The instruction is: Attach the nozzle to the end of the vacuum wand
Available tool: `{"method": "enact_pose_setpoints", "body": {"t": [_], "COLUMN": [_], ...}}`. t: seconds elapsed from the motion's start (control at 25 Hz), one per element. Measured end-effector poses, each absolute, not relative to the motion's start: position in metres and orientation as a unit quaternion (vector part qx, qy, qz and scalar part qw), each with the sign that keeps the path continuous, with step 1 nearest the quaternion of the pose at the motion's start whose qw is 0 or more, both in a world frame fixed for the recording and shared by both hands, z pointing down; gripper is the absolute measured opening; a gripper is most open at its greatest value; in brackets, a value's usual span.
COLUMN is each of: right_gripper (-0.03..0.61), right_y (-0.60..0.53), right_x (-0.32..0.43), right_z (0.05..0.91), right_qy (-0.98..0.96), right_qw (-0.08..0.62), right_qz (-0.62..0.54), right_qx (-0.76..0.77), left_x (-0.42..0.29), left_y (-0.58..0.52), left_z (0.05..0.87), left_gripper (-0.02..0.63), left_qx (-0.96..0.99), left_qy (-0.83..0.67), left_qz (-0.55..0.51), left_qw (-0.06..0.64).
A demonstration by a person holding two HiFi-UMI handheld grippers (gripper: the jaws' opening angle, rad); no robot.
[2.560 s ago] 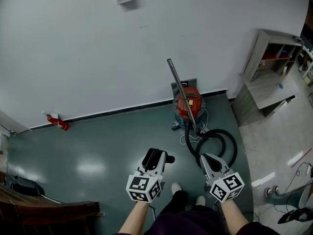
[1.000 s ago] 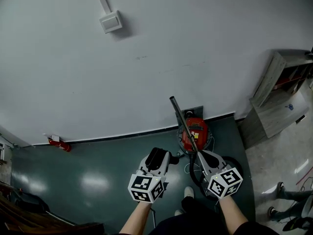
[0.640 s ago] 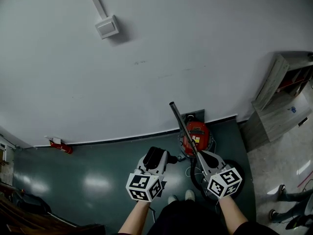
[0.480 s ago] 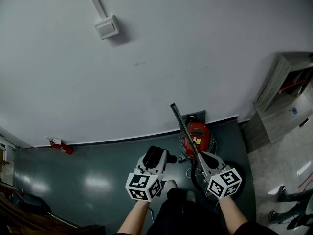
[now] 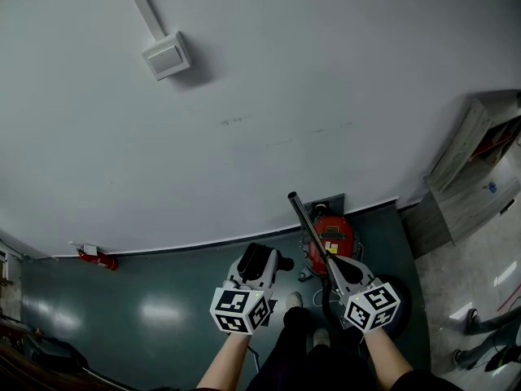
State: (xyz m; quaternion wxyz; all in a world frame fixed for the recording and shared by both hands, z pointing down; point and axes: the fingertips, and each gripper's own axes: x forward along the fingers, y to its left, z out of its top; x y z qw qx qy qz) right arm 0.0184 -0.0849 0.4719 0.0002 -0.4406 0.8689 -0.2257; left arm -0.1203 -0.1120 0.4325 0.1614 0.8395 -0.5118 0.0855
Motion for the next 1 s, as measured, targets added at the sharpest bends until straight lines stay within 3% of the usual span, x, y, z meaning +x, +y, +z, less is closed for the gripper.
{"method": "enact_pose_setpoints", "body": {"t": [1.0], "right_gripper": [0.017], "right_y": [-0.198], "right_x": [-0.028], "right_z": [0.491], "right_qy": [0.847], "right_qw": [-0.047], "right_qz": [-0.206], "right_qx": [-0.488], "left_x": [-0.153], "left_y": [-0.253], "left_z": [0.452], "left_gripper": [0.089], "left_qx": [0.869], "left_qy": [-0.449], "left_qz": [0.097], "left_qw": [0.182]}}
